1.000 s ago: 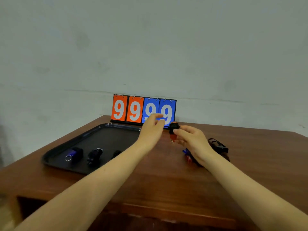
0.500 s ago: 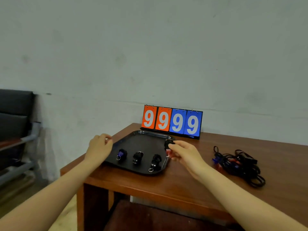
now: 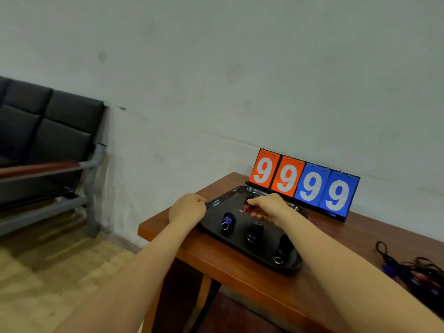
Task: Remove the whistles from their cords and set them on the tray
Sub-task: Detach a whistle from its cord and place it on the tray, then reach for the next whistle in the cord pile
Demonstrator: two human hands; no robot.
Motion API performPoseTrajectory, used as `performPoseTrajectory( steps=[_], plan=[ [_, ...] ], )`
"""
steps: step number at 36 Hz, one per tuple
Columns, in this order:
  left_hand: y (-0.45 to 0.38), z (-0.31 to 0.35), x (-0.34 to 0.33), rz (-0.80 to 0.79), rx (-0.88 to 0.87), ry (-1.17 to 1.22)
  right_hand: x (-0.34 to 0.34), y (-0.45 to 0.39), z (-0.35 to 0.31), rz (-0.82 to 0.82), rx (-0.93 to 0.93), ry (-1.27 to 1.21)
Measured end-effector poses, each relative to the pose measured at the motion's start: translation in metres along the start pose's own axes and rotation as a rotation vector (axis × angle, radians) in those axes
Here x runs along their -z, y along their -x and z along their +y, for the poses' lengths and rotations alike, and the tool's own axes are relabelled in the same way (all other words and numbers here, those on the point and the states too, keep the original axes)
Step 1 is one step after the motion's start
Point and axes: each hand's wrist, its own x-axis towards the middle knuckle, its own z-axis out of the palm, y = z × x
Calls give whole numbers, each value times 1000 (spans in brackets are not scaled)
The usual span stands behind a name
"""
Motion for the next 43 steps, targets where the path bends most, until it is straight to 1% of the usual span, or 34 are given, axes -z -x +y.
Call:
performPoseTrajectory(
  steps=[7,10,15,21,24,26,28,30,34,40,43],
  plan=[
    [0,1,-3,51,-2,-10,-17,-22,2,-32,-66,76],
    [1,2,-3,56,-6,-12,-19,-23,-1,-25,-47,112],
    [3,3,-2,48,-3,-14,-16,-18,0,-26,-22,242],
    [5,3,-1,82,2,5,11,7,-3,42,255,365],
    [8,4,1,117,-14,36,39,36,3,34,371,499],
    [12,7,1,204,-83,53,61,58,14,15,438,584],
    [21,12,3,291,-221,19,81,78,28,9,466,610],
    [38,26,0,297,-361,-5,104,97,47,37,472,605],
    [78,70,-15,178,-489,15,141,122,83,84,434,641],
    [129,161,-70,-180,-633,55,184,148,133,235,329,665],
    [150,191,-101,-315,-680,38,202,155,150,345,340,595]
  ],
)
